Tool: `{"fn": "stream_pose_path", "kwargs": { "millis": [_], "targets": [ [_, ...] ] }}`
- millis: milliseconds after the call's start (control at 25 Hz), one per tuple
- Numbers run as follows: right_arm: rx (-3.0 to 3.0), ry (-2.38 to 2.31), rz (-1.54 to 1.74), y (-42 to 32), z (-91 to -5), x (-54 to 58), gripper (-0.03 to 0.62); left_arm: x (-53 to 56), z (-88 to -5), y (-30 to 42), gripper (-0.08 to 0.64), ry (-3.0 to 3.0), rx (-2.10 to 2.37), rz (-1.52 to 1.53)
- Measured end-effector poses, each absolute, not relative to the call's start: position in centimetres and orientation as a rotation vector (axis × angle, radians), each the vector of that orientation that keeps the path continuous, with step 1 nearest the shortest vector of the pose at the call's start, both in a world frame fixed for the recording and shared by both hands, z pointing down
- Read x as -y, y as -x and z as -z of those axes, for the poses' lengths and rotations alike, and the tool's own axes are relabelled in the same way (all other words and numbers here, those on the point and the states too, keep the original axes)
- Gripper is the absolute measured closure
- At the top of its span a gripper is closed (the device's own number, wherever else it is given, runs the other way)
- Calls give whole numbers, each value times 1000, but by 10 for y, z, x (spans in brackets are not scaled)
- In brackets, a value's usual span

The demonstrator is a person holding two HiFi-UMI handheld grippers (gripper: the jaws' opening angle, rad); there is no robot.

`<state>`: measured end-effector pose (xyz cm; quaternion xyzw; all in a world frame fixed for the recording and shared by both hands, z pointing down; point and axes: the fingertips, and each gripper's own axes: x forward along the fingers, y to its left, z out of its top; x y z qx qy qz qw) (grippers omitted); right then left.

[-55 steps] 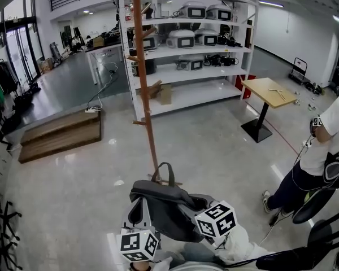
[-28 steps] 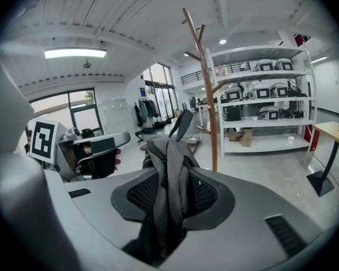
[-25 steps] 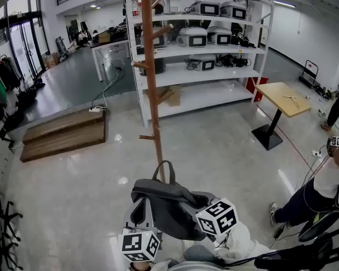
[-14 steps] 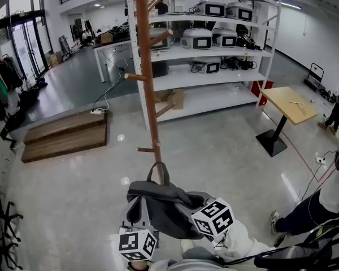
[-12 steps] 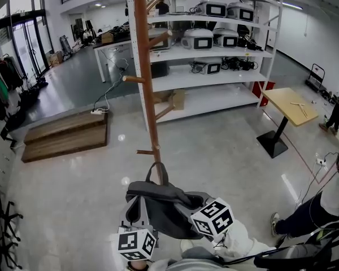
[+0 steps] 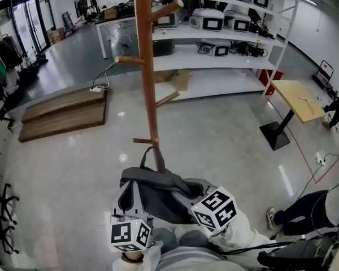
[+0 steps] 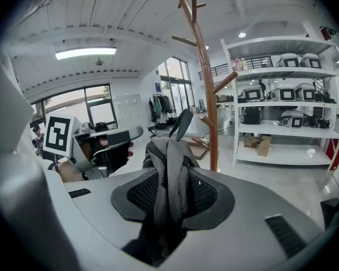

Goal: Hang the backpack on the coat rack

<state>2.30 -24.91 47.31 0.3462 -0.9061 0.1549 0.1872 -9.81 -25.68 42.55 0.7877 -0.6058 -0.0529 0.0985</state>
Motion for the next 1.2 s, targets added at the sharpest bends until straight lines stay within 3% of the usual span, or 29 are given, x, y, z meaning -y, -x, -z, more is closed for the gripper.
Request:
{"fn": "stream_pose_path", "kwargs": {
  "millis": [1200],
  "targets": [
    [2559,-935,-395,-39,-448,315,465,315,-410,108,558,-2318,1834,167]
  ]
}}
